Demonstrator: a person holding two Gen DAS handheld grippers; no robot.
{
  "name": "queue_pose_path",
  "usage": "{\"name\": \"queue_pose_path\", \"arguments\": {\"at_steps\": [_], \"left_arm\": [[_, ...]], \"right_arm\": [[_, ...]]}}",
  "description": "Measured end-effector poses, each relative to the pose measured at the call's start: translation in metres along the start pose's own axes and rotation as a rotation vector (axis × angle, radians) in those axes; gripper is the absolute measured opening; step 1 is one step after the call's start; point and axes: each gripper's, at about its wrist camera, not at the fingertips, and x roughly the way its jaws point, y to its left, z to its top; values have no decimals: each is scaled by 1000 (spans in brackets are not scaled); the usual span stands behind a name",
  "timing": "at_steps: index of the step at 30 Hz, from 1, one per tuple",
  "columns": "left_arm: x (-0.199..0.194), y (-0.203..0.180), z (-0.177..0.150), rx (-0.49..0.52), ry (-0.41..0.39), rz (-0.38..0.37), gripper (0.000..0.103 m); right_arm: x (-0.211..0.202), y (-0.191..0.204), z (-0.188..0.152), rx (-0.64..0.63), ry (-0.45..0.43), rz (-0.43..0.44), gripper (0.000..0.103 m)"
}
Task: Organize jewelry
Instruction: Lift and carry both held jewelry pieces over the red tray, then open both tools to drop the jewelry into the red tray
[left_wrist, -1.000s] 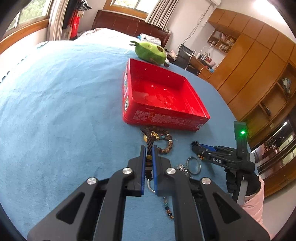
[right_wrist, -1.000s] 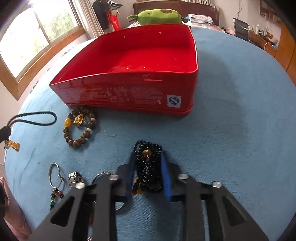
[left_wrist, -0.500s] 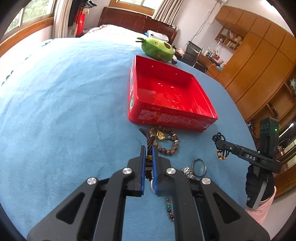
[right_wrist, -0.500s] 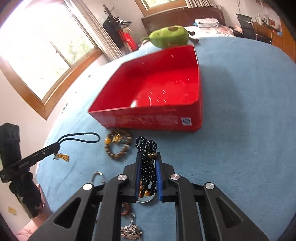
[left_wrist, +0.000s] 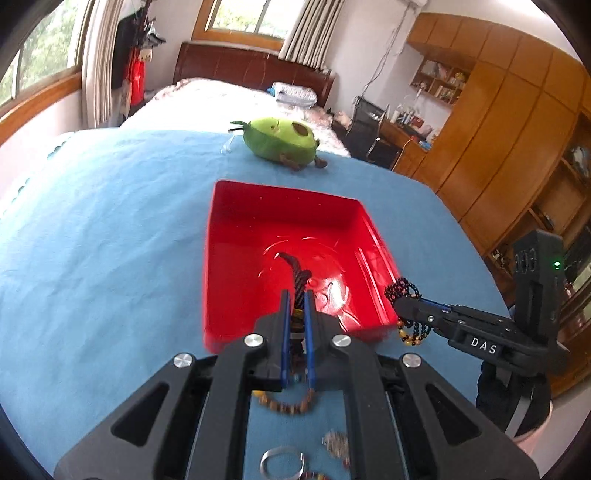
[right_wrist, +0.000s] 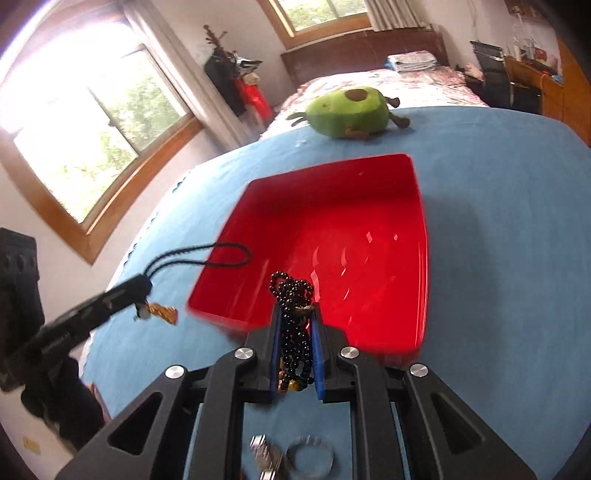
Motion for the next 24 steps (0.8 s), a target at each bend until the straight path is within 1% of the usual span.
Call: {"name": "queue_pose_path", "arguments": {"at_steps": [4, 6, 9, 13, 16, 17, 18, 19, 20, 21, 24], "left_arm": [[47, 5, 15, -8, 39, 32, 5], [67, 8, 20, -15, 68, 32, 5], [95, 11, 29, -14, 107, 51, 5], [117, 15, 35, -14, 134, 73, 5], [127, 20, 35, -23, 153, 84, 6], [128, 20, 35, -25, 156, 87, 7], [130, 21, 35, -31, 160, 90, 9], [129, 22, 35, -40, 162, 94, 21], [128, 23, 35, -47, 156, 95, 37], [125, 24, 36, -52, 146, 97, 41], [112, 24, 36, -42, 118, 97, 42]], "right_arm": [[37, -10, 25, 22, 12, -49, 14], [56, -16, 32, 28, 31, -70, 14], [77, -22, 38, 35, 60, -89, 14], [92, -25, 41, 25, 74, -127, 14], [98, -29, 42, 32, 79, -135, 14], [99, -30, 42, 33, 78, -132, 17], [98, -30, 42, 33, 73, -126, 19], [95, -30, 42, 36, 61, -129, 24], [92, -30, 43, 35, 41, -130, 30], [89, -29, 43, 29, 27, -133, 30], [80, -27, 42, 13, 4, -135, 30]]}}
